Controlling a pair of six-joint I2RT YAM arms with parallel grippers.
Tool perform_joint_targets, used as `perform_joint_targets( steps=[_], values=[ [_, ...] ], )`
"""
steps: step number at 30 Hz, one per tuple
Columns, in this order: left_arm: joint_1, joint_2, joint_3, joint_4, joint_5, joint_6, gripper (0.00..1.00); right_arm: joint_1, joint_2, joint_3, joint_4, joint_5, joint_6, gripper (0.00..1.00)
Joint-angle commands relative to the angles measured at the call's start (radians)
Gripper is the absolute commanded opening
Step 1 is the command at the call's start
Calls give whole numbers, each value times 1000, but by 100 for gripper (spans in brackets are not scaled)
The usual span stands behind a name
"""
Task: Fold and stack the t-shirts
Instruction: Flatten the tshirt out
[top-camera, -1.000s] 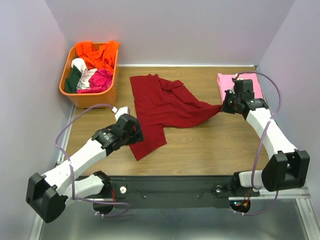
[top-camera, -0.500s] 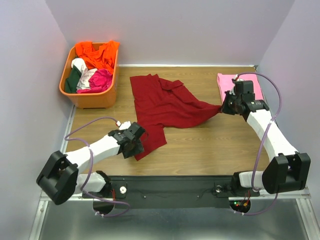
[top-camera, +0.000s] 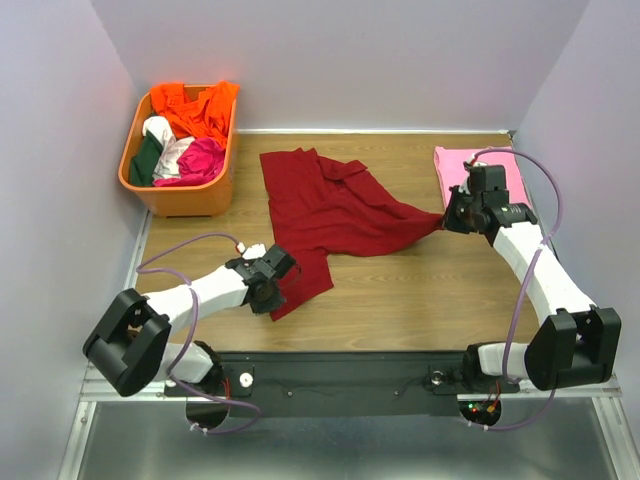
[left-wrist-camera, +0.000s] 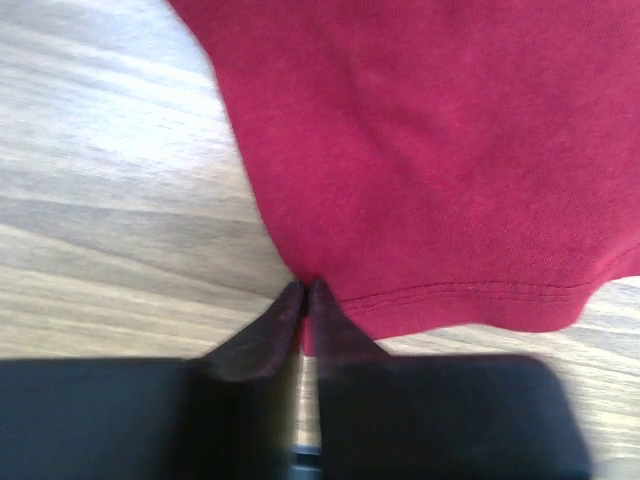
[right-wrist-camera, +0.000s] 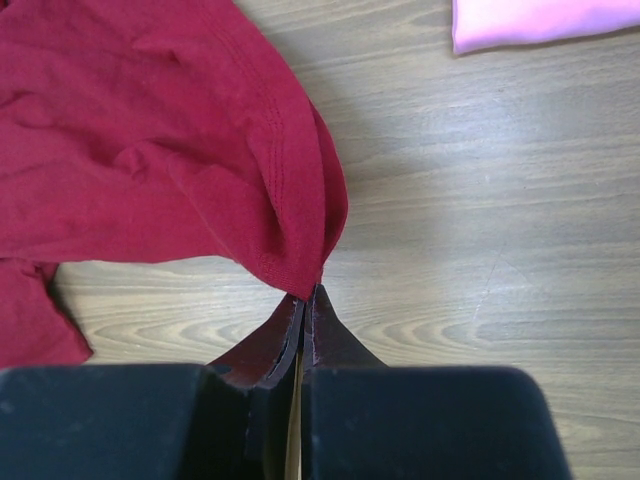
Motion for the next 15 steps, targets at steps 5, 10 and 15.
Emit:
perform_joint_targets(
  steps=[5, 10, 15],
  values=[
    [-14, 9, -36, 10, -10, -17, 0, -5, -32, 11, 39, 27, 23, 1],
    [-14, -62, -11, -35, -59, -24, 0, -5, -32, 12, 39, 26, 31, 1],
    [-8, -103, 172, -159, -179, 0, 0, -5, -33, 32, 37, 26, 34, 1]
  ],
)
